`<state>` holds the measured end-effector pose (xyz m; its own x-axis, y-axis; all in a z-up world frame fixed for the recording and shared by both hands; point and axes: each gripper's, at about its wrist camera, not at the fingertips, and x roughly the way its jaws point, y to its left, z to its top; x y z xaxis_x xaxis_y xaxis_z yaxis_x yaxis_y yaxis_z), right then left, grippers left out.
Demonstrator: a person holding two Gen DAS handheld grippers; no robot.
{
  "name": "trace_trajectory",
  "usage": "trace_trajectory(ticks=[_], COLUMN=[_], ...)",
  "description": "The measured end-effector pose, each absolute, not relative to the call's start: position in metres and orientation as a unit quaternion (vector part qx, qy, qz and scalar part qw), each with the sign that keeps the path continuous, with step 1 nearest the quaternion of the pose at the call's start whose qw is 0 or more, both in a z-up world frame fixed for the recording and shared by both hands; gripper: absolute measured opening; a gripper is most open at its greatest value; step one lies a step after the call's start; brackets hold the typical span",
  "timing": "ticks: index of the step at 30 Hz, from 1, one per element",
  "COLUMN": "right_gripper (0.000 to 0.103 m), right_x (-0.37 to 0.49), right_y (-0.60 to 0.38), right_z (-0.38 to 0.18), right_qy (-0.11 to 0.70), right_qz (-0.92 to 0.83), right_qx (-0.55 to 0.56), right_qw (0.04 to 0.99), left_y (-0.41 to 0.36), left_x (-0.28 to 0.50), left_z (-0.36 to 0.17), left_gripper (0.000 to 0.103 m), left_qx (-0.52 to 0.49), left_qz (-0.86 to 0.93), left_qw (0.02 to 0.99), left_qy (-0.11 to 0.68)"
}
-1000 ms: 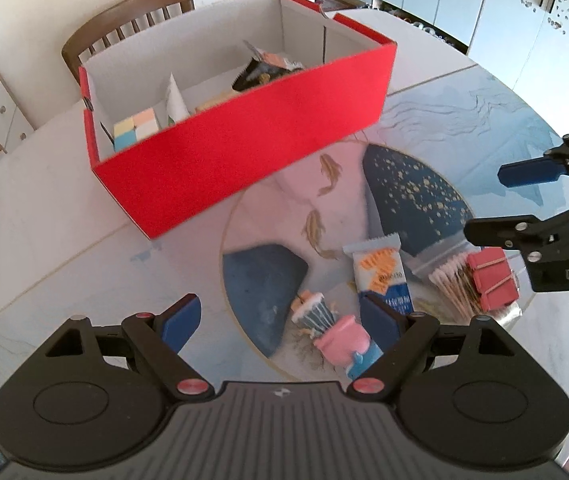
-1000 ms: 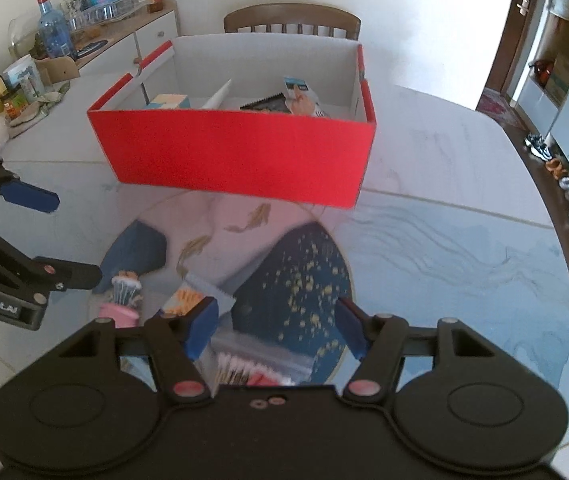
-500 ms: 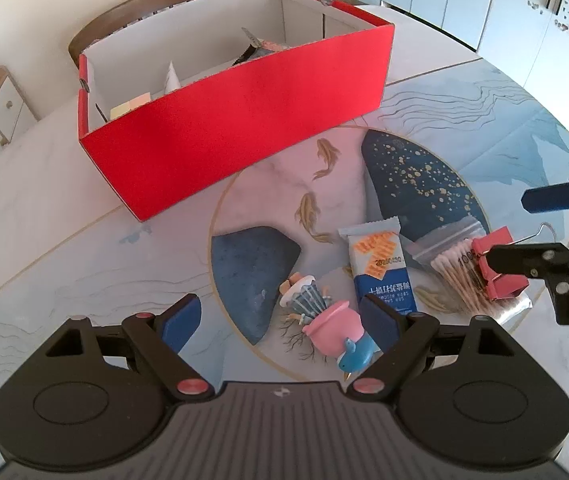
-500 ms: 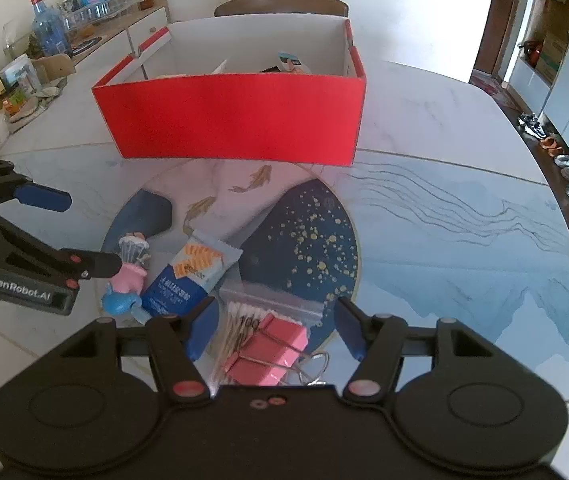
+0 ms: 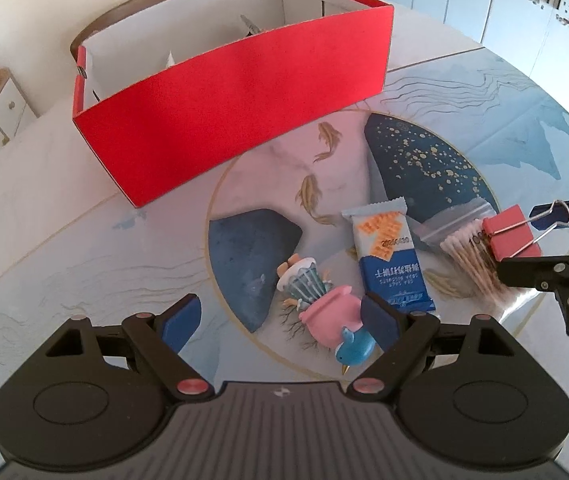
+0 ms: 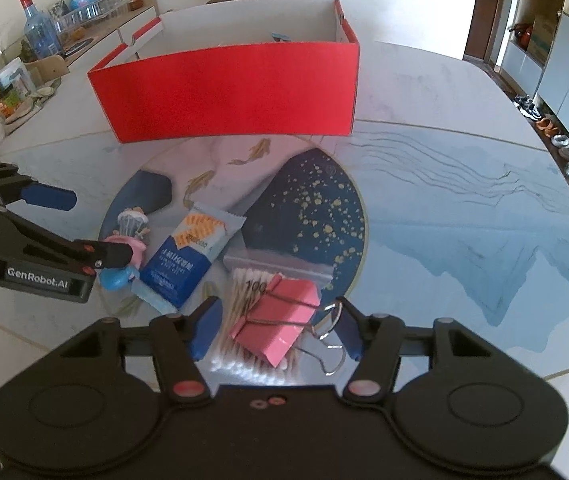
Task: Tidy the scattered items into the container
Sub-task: 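Move the left gripper to the pink toy while the right gripper approaches the cotton swab pack, then close the left gripper on the pink toy while the right gripper grasps the pink binder clip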
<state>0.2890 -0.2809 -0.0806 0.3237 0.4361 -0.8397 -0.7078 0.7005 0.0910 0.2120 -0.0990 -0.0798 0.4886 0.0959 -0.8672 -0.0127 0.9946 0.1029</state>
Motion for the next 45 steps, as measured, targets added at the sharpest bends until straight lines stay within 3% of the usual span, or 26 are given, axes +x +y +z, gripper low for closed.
trace_trajectory(ticks=[20,25,32,37,42,45], right_gripper=[0.103,0.103,0.103,0.103,0.103,0.103], right_x=[0.283,0.283,0.284,0.282,0.279,0.278], right_y=[-0.277,-0.276,-0.279,-0.279,-0.277,-0.276], right_z=[-0.094,-0.096,-0.099,-0.1,-0.099,-0.098], right_qy=[0.454,0.454,0.452,0.445,0.436,0.432], right_qz=[0.363,0.358,0.353,0.352,0.352,0.353], right_qx=[-0.141,-0.142,-0.137,-0.142,-0.155,-0.161], right_qw=[0.801,0.804,0.808,0.811,0.813,0.814], left_y=[-0.089,-0.092,-0.089,-0.091,-0.094,-0.096], left_x=[0.206,0.209,0.211,0.209,0.208,0.208], left_z=[-0.089,-0.094,-0.103,-0.104,-0.102,-0.102], left_gripper=[0.087,0.083,0.064,0.057,0.036,0.033], left_qx=[-0.013,-0.026,-0.059,-0.057,-0.055,-0.051], left_qz=[0.049,0.044,0.035,0.03,0.021,0.018], left_qw=[0.871,0.87,0.866,0.872,0.874,0.875], left_qy=[0.489,0.491,0.495,0.485,0.482,0.481])
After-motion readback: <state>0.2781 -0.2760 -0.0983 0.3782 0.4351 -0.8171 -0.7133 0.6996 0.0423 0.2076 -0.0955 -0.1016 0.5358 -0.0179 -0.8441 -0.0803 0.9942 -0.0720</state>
